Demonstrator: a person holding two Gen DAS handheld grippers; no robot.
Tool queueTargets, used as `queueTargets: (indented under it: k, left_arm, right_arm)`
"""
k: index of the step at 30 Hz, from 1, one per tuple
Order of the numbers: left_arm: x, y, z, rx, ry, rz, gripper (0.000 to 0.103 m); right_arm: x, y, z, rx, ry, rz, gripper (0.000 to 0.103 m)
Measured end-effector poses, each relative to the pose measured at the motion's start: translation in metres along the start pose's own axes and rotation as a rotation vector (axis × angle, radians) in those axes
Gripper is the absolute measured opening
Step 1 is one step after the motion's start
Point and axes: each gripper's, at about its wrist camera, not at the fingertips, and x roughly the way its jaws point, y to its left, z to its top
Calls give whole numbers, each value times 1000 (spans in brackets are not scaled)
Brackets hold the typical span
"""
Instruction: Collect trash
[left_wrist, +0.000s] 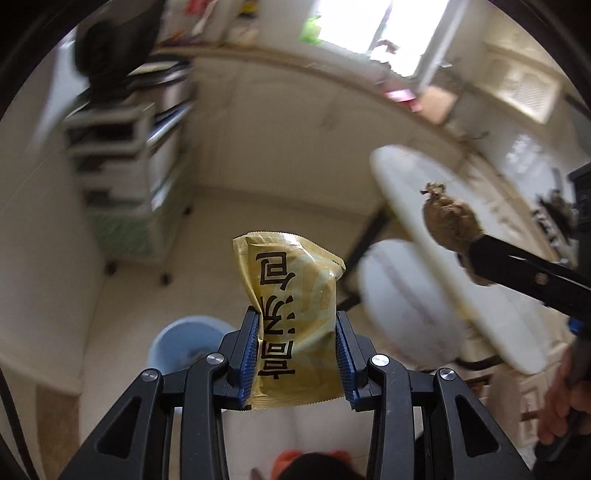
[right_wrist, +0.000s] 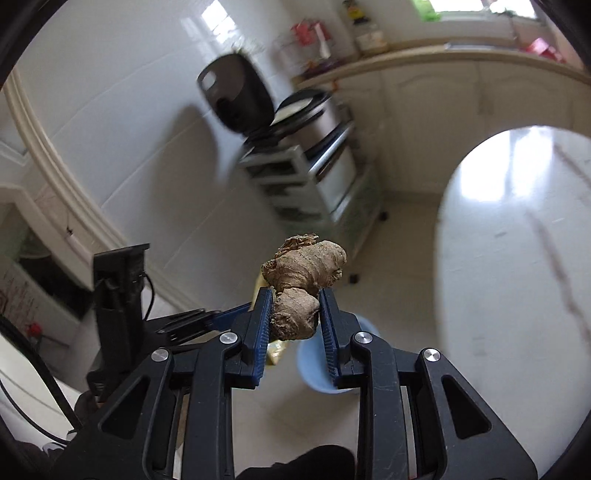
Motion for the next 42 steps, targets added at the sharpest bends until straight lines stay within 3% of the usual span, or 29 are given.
queueTargets:
  k: [7,12,16,20,26,34,39,42]
  left_arm:
    - [39,74,-36,-131,144,64,34]
    - [77,95,-36,-174,233,141,35]
    - [88,108,-39,-224,266,155,50]
    - [98,98,-27,-225,255,194,72]
    - [109,65,-23,-196,239,292,77]
    - [90,64,-33,-235,221,284,80]
    - [67,66,-31,-240,188,289,80]
    - [48,55,-28,-217,138,296,81]
  right_arm:
    - [96,6,-25,-19,144,6,25]
    - [146,-9,-39,-26,225,-47,25]
    - [177,-27,-41,-4,273,-68,25]
    - [204,-46,-43,36,303,-80,25]
    - [230,-59,-51,63,343,-87,25]
    - [255,-59,-53,84,357,-62,28]
    - [247,-55,-47,100,330,-83,41]
    - [221,-42,-38,61,284,-135,59]
